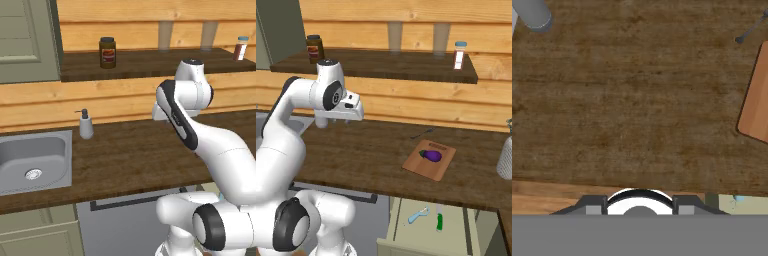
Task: Place the appropriate cutting tool for cutting the eggplant skin on the cutting board.
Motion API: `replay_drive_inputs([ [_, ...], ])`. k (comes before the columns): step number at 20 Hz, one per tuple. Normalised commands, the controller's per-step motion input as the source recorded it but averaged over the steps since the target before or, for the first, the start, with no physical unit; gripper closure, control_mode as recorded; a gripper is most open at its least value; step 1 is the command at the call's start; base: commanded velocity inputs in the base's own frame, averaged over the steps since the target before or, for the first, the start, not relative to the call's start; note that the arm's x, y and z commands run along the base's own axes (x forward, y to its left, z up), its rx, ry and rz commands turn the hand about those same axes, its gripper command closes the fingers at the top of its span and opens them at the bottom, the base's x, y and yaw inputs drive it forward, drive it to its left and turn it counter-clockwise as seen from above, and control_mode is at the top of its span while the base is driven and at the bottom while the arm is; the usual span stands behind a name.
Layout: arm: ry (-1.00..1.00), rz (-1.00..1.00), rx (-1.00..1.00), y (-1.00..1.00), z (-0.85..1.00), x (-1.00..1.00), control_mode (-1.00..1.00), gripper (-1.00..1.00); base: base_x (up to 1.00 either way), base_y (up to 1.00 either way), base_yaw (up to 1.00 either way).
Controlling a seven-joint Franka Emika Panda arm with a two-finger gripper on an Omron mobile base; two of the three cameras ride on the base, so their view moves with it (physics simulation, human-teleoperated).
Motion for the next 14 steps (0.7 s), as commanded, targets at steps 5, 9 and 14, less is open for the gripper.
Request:
replay_drive_inputs([
  [5,0.0,0.0,-0.01,-0.25,-0.23,-0.35,-1.0,-1.0,0.0,0.0,0.0],
  [9,0.01,0.0,0.0,-0.97,-0.56,-0.75,-1.0,-1.0,0.0,0.0,0.0],
  [14,0.05,-0.11,0.06,-1.0,-0.41,-0.95,-1.0,-1.0,0.0,0.0,0.0],
])
